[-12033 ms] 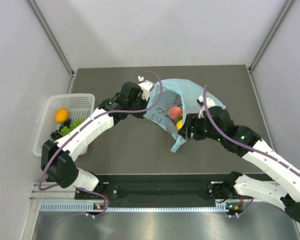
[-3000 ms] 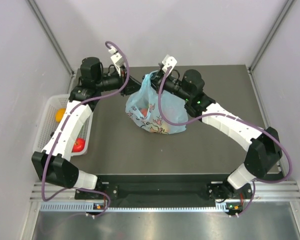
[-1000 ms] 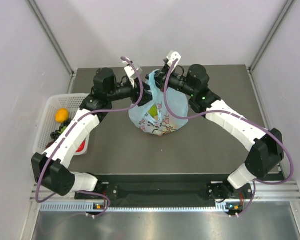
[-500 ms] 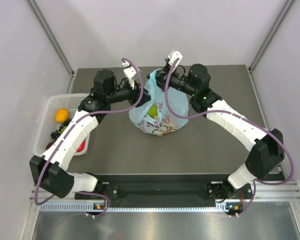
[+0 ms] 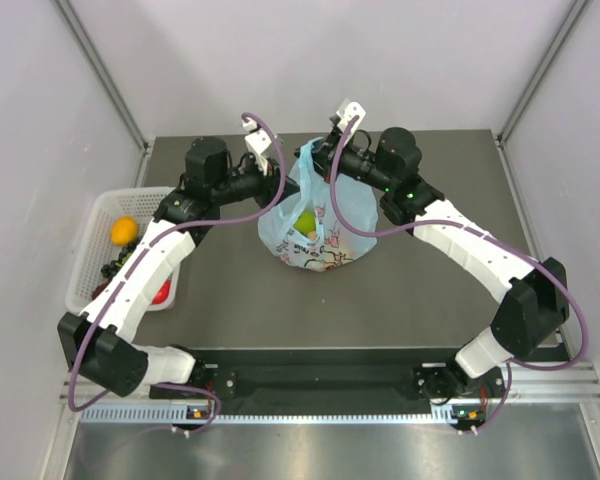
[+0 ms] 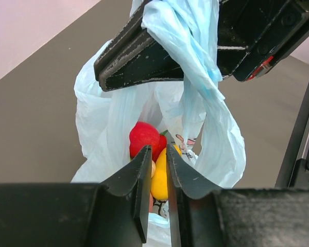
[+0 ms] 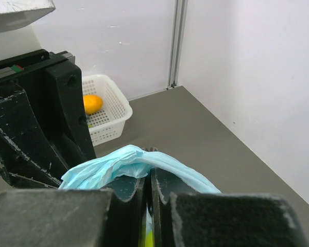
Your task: Place the fake fruits into the plastic bag and tie a complex knot
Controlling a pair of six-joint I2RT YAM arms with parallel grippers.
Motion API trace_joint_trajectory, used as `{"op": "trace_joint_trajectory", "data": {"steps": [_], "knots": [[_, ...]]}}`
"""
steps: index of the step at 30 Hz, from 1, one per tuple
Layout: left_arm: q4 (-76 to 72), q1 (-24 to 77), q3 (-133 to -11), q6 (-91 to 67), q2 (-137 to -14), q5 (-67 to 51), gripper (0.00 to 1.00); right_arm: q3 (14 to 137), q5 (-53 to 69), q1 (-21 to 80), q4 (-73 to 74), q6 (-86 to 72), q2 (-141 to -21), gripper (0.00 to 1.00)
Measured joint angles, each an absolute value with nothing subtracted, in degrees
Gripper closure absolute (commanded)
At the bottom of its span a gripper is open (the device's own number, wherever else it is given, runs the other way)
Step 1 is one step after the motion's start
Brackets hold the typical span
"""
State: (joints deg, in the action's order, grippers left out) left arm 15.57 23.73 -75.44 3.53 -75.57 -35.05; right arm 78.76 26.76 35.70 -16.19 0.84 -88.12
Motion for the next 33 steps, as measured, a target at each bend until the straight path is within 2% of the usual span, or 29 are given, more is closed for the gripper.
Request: {"op": "trace_joint_trajectory", "data": {"steps": [19,33], "knots": [[11.81,25.08,-76.14,3.81,-80.73,-38.72,0.79,78.76,26.94,35.70,-15.79,0.84,-88.05,1.00],[10.09,25.30,-75.94,4.93,-81.65,-44.66,0.72,78.78,27.09,35.44,-15.40,0.84,-87.92,1.00]]}}
